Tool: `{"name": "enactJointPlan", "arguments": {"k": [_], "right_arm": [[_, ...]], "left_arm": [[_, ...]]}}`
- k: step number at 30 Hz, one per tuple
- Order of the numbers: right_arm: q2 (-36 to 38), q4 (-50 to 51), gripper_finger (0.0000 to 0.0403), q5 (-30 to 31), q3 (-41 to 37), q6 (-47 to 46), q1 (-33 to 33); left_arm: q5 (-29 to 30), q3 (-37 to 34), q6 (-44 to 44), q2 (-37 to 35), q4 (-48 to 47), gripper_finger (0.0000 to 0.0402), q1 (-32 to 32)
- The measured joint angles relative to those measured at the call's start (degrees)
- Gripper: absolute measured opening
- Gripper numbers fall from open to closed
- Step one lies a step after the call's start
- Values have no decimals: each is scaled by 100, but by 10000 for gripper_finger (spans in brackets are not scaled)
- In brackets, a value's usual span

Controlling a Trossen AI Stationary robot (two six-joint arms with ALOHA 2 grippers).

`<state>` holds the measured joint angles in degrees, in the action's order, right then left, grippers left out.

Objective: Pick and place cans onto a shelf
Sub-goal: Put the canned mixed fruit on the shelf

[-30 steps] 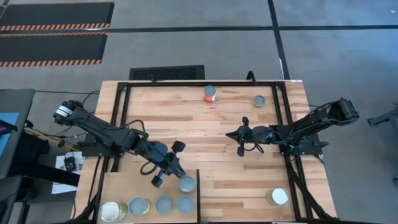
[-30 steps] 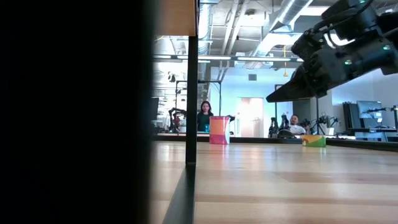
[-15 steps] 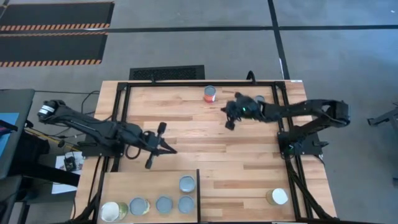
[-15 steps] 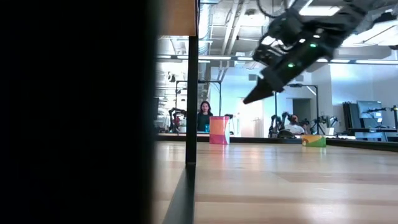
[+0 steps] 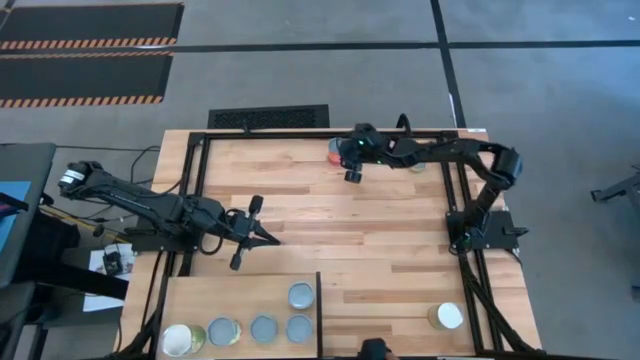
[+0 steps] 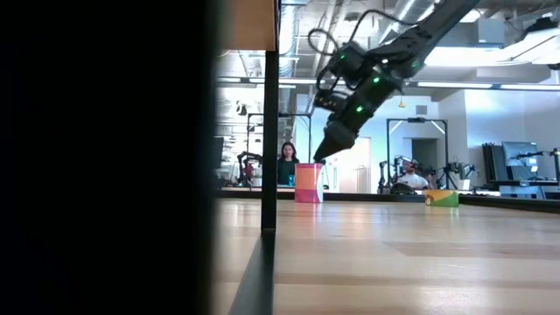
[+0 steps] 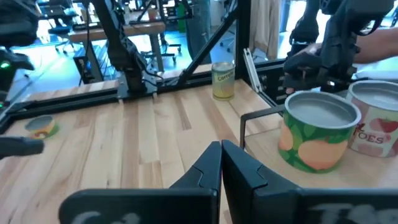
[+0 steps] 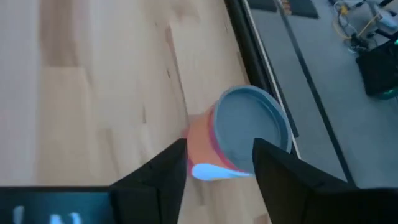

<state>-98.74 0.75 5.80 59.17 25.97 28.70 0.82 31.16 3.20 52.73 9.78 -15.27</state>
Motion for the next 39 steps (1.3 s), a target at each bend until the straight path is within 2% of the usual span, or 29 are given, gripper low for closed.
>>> {"name": "enactJointPlan", "arguments": {"k": [5,11,14,20,21,24,30,39], "right_arm": [[-465,348,211,-9,561,111,161],[-848,993,178,-286,1118,163,237],[-937,1255,140,-355,1305,216,206],[-869,1477,26,-443,1368,299,166],[-816,1564,17,-447,1361,298,146],[-630,1681,22,-512,1358,269,4],[-266,1783,12,-1671,1363,-99,-587],[-375,1240,20,-1766,1359,-213,-1974]], "left_arm": [[2,0,1,0,-37,2,0],[2,0,-1,0,-68,2,0],[4,0,-10,0,-116,2,0],[6,0,-42,0,-133,2,-17],[6,0,-57,0,-133,2,-17],[4,0,-68,0,-146,2,-17],[8,0,2,0,-114,2,-17],[71,0,-48,0,-126,2,-17]]}}
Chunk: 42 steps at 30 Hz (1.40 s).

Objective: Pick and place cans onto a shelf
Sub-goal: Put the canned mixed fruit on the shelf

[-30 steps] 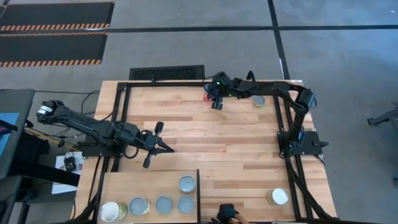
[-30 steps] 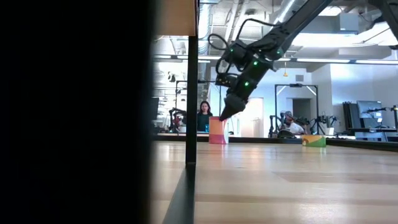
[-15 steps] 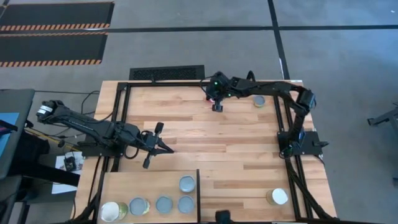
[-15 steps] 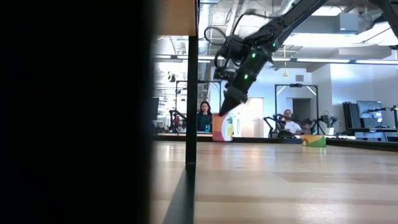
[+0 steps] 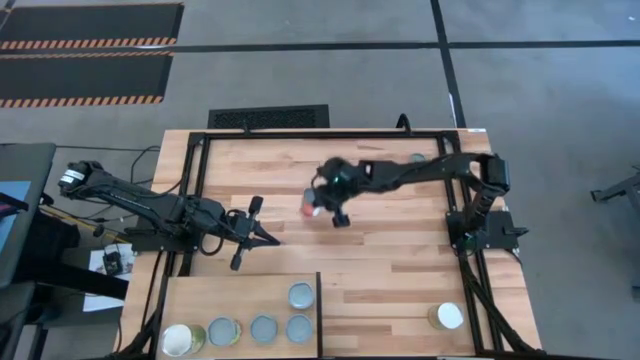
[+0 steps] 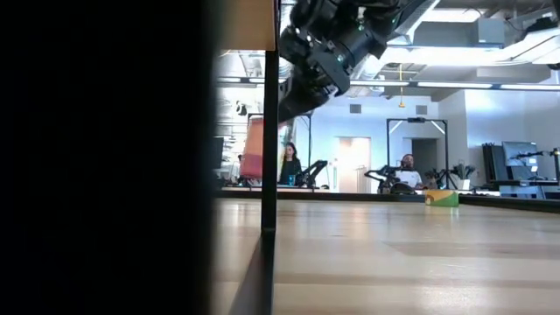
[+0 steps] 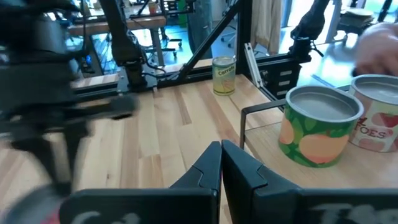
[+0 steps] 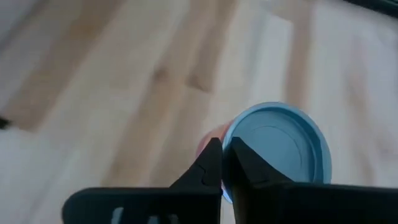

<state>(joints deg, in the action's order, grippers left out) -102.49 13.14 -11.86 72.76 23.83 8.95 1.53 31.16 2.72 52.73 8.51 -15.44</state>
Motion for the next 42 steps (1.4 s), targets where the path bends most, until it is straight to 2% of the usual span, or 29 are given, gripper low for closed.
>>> {"name": "enactJointPlan", "arguments": {"k": [3,8,18,42], "right_arm": [[0,-301,13,-4,1,-35,-225],[1,-526,13,15,19,-216,-248],[5,-220,13,286,402,-356,-221],[1,136,15,446,207,-596,-376]], "left_arm": [[83,0,30,0,0,2,0],[86,0,46,0,-2,2,0],[194,0,65,0,-3,2,0],[194,2,23,0,-2,2,0]]}}
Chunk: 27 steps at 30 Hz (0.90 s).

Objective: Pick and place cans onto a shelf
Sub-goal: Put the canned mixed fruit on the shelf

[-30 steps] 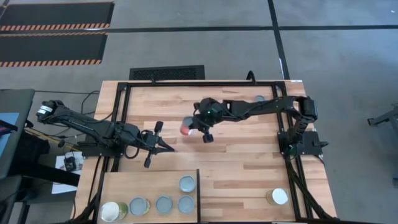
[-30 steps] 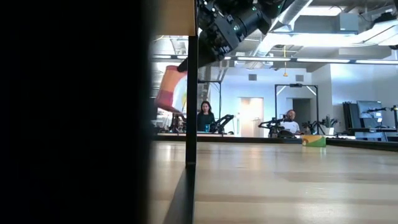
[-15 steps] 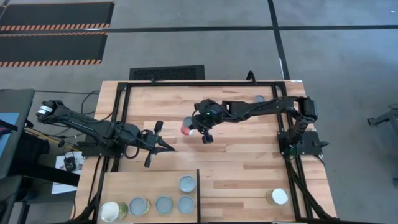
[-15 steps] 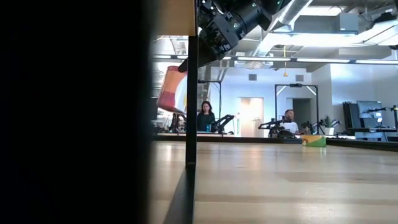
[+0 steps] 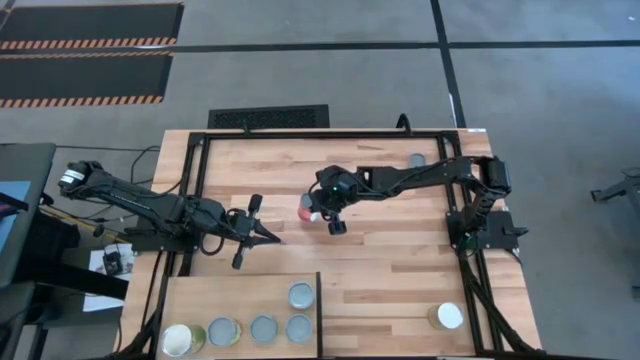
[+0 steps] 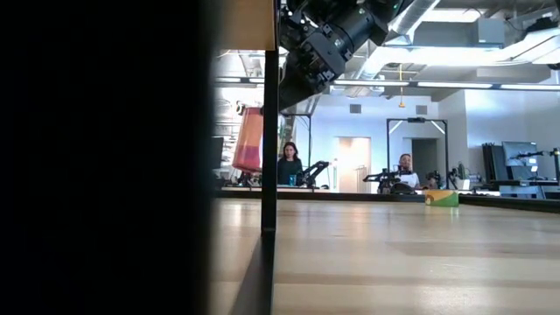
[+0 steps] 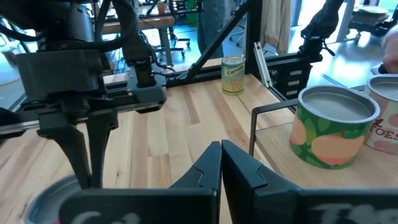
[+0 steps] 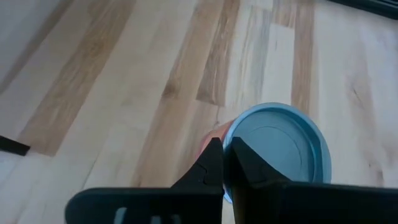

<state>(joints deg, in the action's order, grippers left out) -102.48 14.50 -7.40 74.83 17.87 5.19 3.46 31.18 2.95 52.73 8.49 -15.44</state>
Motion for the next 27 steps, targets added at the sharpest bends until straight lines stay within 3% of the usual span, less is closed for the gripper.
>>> {"name": "enactJointPlan", "arguments": {"k": [27], "right_arm": [[0,198,18,-1,-55,-96,-59]], "left_arm": [[0,7,-67,94,-15,2,0]]}}
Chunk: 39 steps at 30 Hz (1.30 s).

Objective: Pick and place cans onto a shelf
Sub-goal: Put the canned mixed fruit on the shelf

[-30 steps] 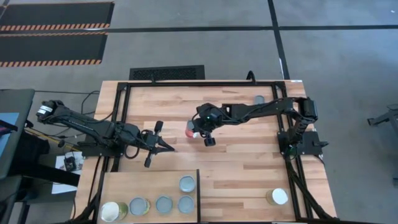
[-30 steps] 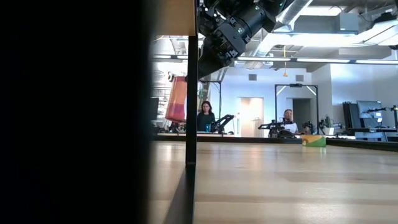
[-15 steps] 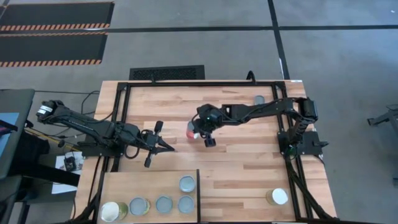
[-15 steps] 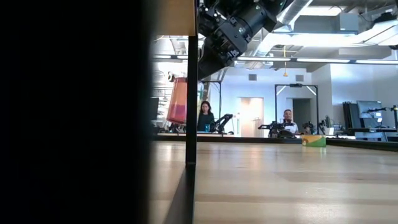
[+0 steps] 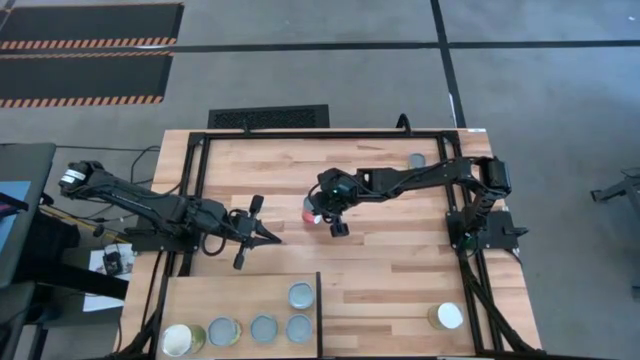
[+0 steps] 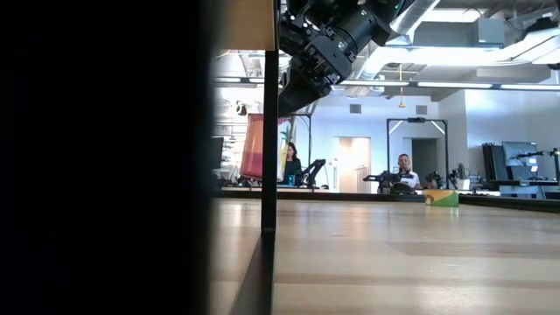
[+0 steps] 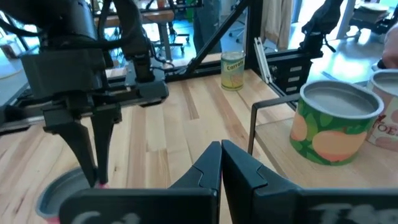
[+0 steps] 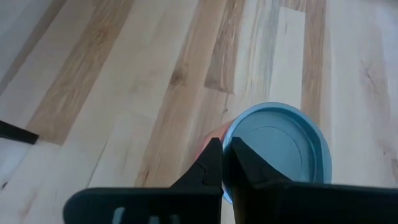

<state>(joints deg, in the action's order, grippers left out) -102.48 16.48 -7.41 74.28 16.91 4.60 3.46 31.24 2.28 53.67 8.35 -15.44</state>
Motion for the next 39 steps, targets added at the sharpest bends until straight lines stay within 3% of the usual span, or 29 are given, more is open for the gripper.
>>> {"name": "enactJointPlan", "arguments": {"k": [21,27,31,35,39], "right_arm": [[0,-23,77,-1,0,-192,-2],[24,184,67,11,-2,-113,-77],[552,1126,20,459,-17,135,-305],[1121,997,11,506,-782,-133,-314],[1672,-446,5,443,-2040,-441,-254]], "left_arm": [[0,0,-22,38,36,2,0],[-1,0,-71,38,33,2,0],[103,-2,-260,83,36,2,-1],[345,-2,-529,370,21,2,0],[392,-5,-744,921,43,2,2]]}}
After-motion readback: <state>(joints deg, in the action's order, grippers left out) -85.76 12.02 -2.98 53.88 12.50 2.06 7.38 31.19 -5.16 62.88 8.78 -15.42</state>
